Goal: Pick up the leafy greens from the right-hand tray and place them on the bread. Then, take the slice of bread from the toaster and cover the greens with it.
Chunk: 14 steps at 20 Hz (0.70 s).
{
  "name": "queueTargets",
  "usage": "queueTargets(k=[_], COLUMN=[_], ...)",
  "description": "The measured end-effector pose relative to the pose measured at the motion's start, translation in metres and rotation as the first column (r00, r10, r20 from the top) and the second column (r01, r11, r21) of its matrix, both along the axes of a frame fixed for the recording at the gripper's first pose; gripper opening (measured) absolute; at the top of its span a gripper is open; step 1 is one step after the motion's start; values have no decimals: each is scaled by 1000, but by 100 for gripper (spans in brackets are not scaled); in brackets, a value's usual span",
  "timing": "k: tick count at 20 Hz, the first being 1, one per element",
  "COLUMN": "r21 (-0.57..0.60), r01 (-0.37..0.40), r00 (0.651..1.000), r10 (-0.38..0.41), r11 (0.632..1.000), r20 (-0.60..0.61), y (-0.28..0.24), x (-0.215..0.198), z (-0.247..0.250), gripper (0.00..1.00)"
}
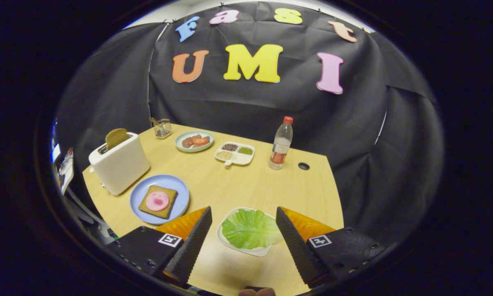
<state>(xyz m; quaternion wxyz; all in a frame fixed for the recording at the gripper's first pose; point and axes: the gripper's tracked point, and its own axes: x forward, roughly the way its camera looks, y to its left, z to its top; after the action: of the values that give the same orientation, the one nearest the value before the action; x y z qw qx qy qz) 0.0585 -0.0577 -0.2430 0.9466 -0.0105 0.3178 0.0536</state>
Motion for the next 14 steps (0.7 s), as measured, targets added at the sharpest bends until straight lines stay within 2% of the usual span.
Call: queueTargets(k=[6, 14], r21=[22, -28], r01=[54, -39], r00=[979, 958], r10=[-49, 30], r11=[998, 999], r20=[-198, -284], y=[-3, 1], x=[23, 49], z=[-76, -128], gripper=[96, 96])
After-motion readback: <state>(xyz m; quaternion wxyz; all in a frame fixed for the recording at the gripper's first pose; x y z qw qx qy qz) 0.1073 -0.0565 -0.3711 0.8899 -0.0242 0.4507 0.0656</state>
